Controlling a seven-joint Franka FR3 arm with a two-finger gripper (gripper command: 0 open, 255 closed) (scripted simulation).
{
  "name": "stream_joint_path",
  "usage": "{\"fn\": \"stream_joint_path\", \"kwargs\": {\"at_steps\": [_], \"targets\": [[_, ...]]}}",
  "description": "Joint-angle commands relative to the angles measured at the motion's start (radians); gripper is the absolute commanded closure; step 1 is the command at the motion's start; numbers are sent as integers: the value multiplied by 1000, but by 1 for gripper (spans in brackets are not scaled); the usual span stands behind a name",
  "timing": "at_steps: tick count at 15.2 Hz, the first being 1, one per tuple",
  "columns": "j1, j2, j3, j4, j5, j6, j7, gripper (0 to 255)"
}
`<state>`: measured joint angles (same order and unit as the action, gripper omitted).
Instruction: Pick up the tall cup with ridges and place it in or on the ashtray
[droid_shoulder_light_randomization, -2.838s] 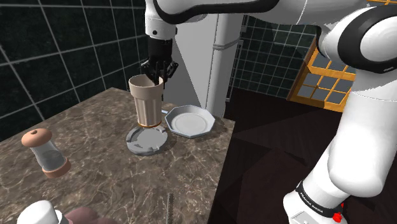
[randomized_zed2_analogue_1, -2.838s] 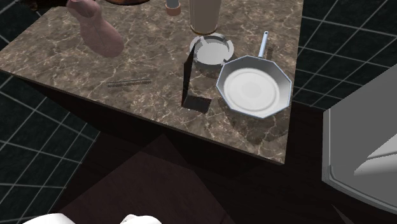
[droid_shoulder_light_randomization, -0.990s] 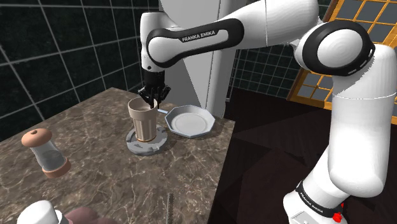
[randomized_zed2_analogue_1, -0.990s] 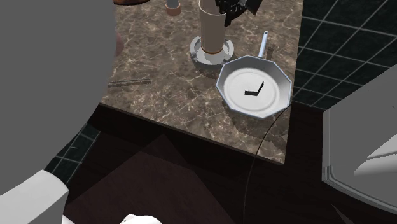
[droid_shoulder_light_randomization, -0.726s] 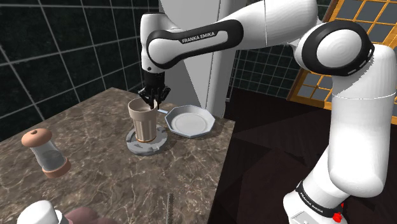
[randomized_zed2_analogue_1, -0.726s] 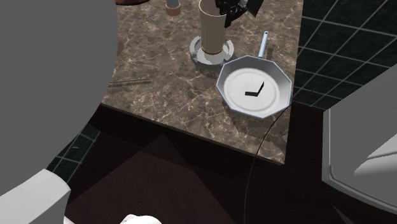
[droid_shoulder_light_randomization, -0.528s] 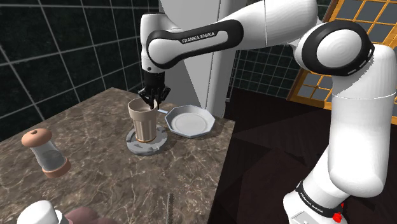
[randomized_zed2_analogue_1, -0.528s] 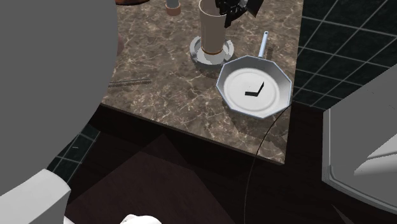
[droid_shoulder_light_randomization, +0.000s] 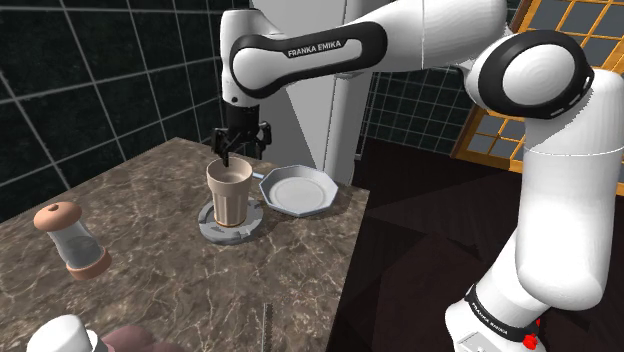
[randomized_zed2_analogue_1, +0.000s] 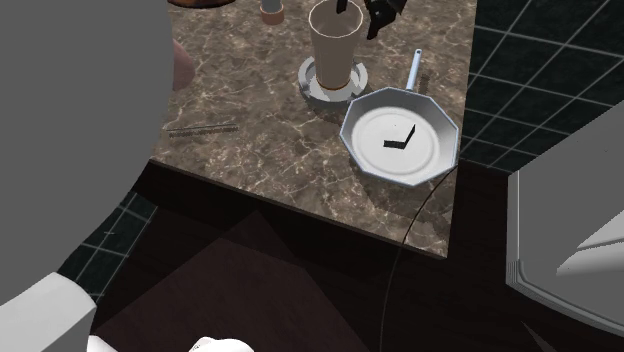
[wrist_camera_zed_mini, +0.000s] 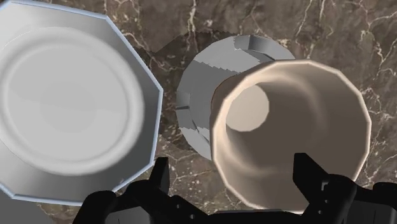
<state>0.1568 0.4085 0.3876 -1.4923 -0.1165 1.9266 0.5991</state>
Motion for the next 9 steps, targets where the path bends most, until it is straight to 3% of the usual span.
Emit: {"fn": "stream_joint_path", "kwargs": {"at_steps": [1, 9], "targets": [[0, -7, 1, 44, 4, -51, -4, 0], [1, -10, 2, 65, 5, -75, -5, 0]]}}
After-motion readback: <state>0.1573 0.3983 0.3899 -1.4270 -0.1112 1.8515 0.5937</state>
